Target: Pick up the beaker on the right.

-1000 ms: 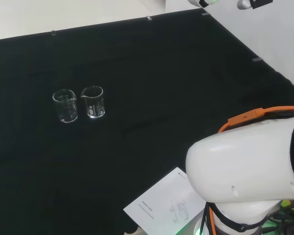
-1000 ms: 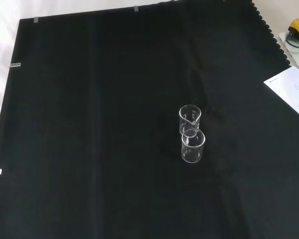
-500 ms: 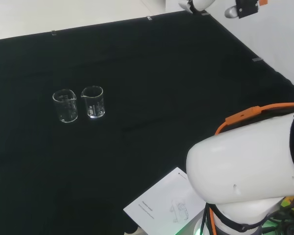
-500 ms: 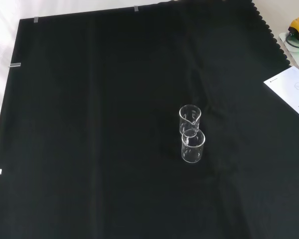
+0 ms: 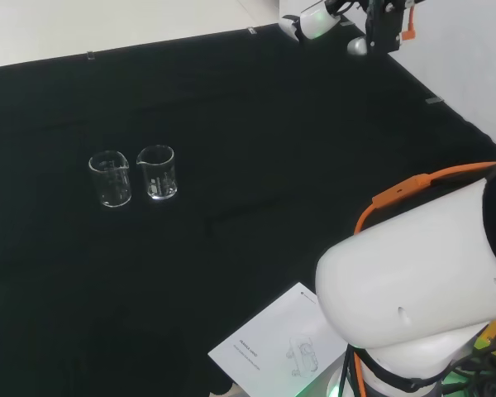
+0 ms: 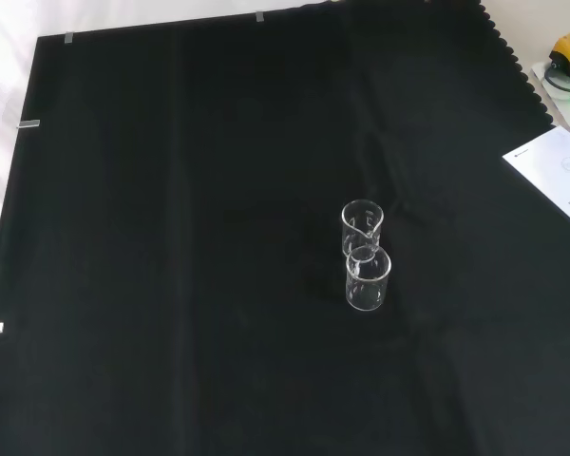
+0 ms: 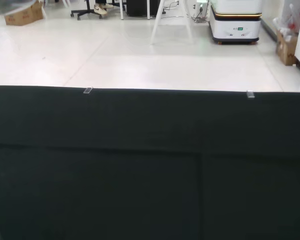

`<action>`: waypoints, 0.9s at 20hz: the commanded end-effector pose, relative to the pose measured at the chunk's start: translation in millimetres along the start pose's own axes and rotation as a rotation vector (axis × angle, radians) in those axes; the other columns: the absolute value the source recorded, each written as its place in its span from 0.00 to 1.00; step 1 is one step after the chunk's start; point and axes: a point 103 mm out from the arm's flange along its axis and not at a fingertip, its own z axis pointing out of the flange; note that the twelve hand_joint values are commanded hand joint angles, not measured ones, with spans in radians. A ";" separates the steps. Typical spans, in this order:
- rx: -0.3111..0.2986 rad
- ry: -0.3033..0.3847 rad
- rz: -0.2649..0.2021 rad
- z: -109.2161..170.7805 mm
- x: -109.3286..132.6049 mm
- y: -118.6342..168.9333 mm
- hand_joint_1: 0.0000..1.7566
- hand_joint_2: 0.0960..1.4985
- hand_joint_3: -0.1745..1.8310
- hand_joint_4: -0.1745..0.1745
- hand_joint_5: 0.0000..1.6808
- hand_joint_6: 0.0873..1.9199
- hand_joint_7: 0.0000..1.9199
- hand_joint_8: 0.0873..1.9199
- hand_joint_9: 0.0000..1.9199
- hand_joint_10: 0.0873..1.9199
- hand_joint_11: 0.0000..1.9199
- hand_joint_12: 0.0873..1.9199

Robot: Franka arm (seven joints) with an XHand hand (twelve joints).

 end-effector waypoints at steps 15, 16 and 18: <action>0.012 0.212 -0.025 52.6 -4.8 15.5 0.40 0.21 0.57 0.14 0.06 0.00 0.01 0.39 0.00 0.49 0.00 0.76; 0.017 0.222 -0.028 54.4 -4.6 16.2 0.40 0.20 0.57 0.14 0.06 0.00 0.01 0.39 0.00 0.49 0.00 0.76; 0.022 0.242 -0.028 58.3 -4.5 16.9 0.40 0.20 0.57 0.14 0.07 0.00 0.01 0.39 0.01 0.49 0.01 0.76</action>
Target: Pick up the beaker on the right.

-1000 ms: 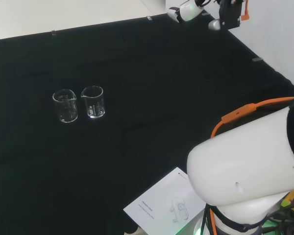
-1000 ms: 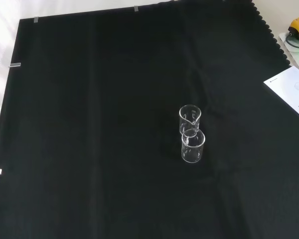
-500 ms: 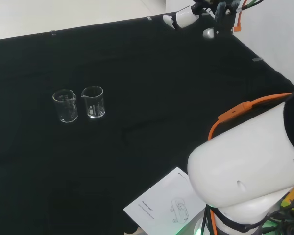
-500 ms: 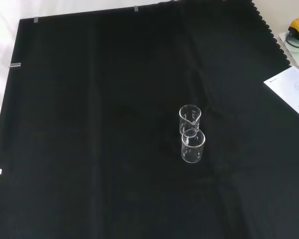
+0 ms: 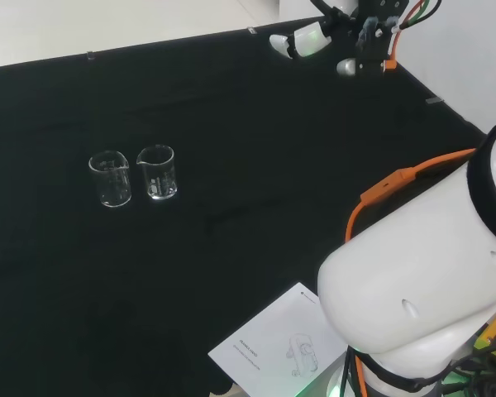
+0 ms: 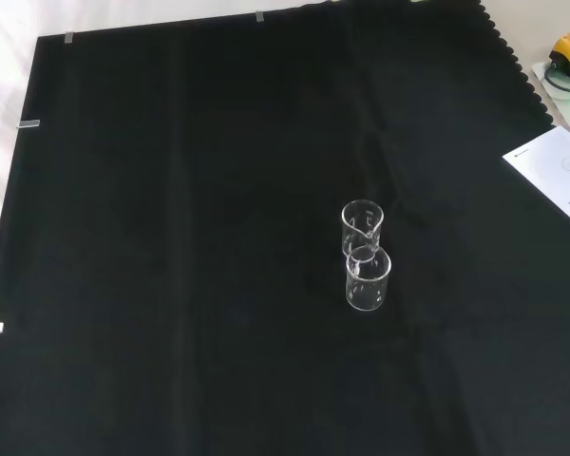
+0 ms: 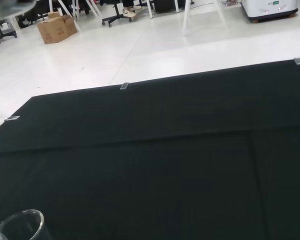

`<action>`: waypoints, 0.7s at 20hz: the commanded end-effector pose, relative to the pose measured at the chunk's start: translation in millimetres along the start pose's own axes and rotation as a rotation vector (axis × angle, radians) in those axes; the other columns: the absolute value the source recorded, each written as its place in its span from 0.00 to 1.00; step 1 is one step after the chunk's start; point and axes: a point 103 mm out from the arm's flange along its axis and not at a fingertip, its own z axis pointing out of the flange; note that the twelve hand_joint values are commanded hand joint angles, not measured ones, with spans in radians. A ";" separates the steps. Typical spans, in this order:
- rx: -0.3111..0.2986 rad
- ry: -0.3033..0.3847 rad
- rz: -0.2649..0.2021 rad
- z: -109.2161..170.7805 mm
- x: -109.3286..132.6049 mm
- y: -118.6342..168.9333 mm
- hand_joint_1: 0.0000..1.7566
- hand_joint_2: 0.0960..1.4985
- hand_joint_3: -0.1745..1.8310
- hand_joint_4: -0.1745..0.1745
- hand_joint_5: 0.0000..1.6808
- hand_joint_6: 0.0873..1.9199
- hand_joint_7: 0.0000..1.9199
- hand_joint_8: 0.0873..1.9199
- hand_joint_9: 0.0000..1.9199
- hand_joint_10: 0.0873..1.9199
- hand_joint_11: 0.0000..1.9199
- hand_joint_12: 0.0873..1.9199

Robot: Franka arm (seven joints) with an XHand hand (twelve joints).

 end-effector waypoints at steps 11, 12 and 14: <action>0.027 0.092 0.000 34.6 -1.6 11.2 0.40 0.20 0.58 0.11 0.08 0.00 0.01 0.41 0.06 0.49 0.04 0.77; 0.031 0.099 -0.004 37.2 -0.2 11.6 0.40 0.20 0.58 0.11 0.08 0.00 0.01 0.41 0.06 0.49 0.03 0.77; 0.041 0.107 -0.015 41.9 2.7 11.5 0.40 0.20 0.57 0.11 0.08 0.00 0.01 0.41 0.05 0.48 0.02 0.77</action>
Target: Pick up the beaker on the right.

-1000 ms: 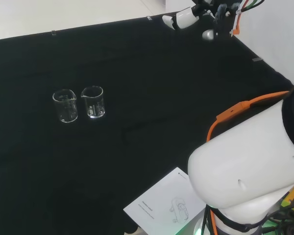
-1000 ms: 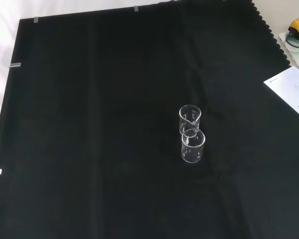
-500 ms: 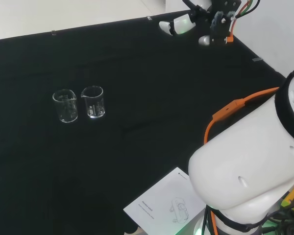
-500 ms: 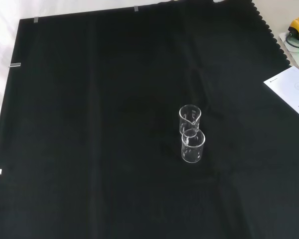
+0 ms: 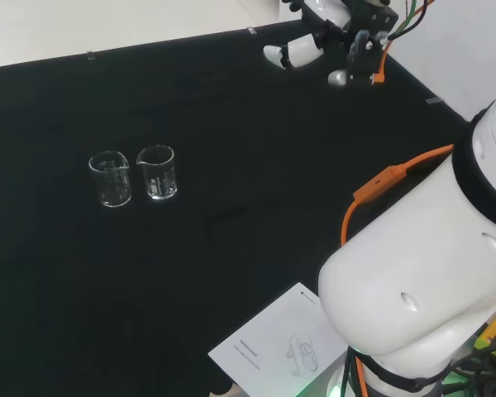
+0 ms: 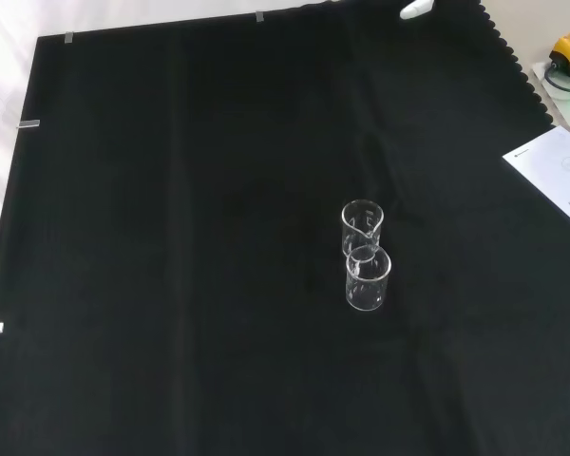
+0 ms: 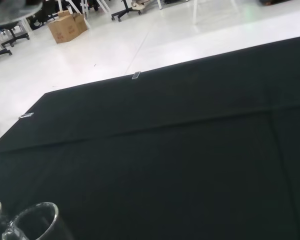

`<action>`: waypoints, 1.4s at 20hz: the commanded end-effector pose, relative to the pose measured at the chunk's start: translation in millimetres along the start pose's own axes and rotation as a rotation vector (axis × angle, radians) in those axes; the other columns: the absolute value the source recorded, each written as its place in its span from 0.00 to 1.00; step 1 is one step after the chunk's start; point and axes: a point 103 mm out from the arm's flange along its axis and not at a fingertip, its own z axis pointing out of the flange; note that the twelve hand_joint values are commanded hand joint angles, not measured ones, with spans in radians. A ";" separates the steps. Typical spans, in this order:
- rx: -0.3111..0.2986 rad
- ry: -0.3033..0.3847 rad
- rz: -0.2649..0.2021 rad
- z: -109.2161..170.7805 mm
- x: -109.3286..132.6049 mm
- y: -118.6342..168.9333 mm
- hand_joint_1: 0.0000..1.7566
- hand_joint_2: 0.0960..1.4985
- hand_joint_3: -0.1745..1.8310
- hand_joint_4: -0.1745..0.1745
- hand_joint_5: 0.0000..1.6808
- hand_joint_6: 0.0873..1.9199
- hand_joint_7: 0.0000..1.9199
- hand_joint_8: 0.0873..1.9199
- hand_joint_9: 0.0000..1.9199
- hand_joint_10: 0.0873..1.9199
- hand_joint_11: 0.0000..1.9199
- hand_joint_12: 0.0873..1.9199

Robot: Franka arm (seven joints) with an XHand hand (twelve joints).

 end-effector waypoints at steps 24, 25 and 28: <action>-0.062 0.091 -0.093 70.3 15.5 14.8 0.39 0.19 0.57 0.12 0.09 0.00 0.00 0.41 0.02 0.49 0.00 0.77; -0.065 0.096 -0.090 73.6 14.6 14.9 0.39 0.19 0.57 0.12 0.09 0.00 0.00 0.41 0.02 0.49 0.00 0.78; -0.074 0.113 -0.085 83.6 11.9 14.9 0.38 0.18 0.57 0.12 0.09 0.00 0.00 0.41 0.02 0.49 0.01 0.78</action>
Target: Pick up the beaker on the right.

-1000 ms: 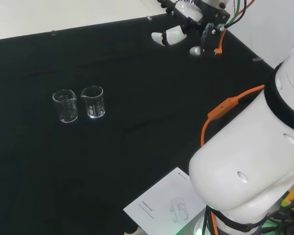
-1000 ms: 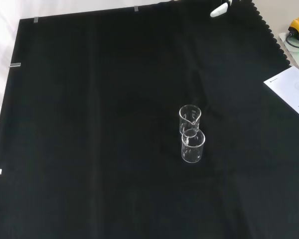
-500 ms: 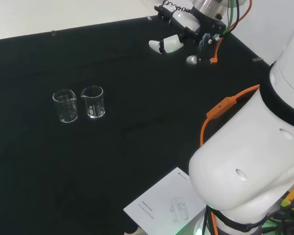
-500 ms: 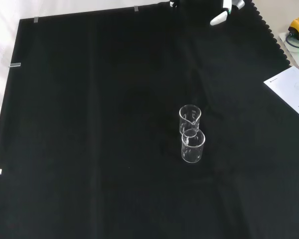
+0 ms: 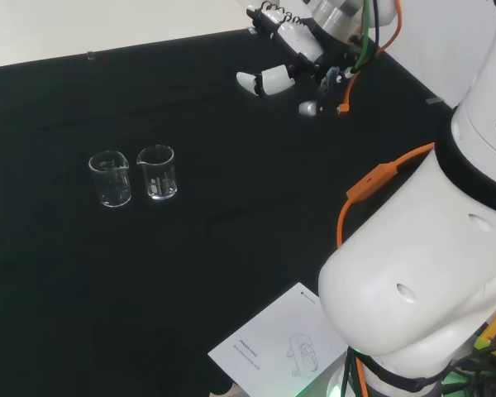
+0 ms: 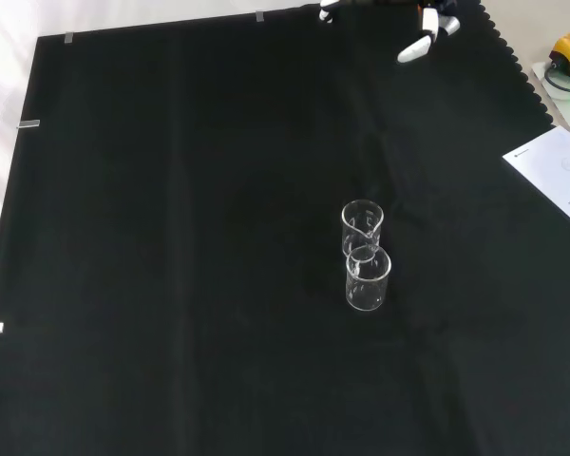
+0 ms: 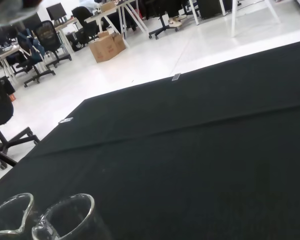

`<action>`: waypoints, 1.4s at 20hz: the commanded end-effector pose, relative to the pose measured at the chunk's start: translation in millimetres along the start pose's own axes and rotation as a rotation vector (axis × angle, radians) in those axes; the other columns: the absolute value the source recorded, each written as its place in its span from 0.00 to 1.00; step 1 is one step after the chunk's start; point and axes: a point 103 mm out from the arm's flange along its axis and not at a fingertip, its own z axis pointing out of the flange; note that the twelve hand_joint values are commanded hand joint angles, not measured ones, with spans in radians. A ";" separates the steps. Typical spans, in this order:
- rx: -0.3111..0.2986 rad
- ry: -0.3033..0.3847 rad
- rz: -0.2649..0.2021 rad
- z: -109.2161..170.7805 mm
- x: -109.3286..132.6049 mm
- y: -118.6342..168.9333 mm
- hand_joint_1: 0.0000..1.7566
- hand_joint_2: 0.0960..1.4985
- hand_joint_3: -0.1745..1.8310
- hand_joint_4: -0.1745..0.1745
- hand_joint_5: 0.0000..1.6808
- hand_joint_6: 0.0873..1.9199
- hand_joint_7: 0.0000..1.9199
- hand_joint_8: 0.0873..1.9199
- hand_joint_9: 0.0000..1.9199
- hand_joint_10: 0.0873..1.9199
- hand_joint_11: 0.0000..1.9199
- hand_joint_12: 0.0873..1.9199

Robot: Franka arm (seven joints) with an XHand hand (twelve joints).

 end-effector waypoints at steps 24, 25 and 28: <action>0.127 0.169 -0.030 100.8 4.4 -1.7 0.39 0.19 0.57 0.11 0.09 0.00 0.01 0.42 0.03 0.50 0.01 0.78; 0.133 0.174 -0.029 103.2 4.7 -2.5 0.40 0.19 0.57 0.11 0.09 0.00 0.01 0.42 0.03 0.50 0.01 0.78; 0.154 0.184 -0.024 108.2 4.6 -5.4 0.40 0.19 0.57 0.11 0.09 0.00 0.01 0.42 0.03 0.50 0.01 0.78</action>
